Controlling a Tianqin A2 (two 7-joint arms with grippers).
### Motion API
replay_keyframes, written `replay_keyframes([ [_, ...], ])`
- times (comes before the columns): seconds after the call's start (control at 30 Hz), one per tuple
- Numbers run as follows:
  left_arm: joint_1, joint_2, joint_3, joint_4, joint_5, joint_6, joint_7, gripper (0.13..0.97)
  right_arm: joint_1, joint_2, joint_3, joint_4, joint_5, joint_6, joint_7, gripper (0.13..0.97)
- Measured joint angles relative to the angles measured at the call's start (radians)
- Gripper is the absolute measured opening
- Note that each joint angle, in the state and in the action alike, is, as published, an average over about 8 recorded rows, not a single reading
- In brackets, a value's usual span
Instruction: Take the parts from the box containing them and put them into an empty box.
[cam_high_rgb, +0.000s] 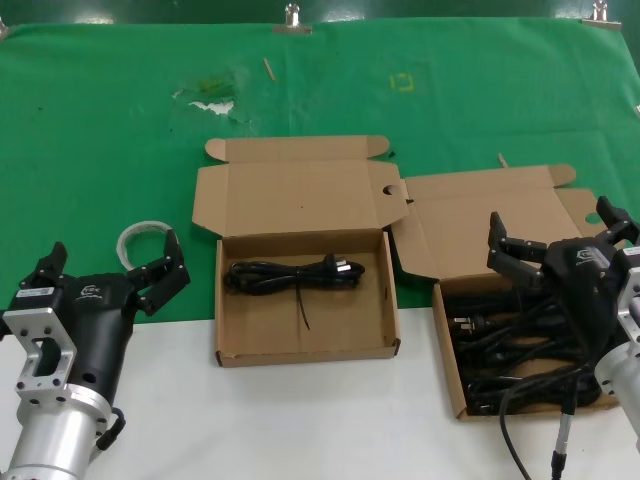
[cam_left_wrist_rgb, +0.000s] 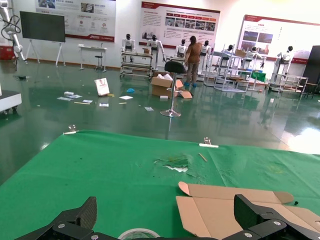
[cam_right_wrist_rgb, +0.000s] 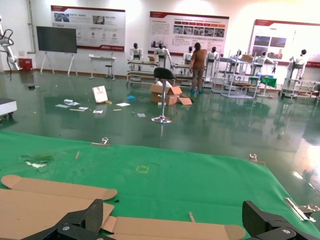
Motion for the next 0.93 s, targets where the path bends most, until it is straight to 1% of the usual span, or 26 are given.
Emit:
replay_keyframes([
  [0.93, 0.000, 0.000, 0.000, 0.000, 0.000, 0.000, 0.000, 0.966, 0.000, 0.000, 0.000, 0.000, 0.000, 0.000, 0.000, 0.966],
])
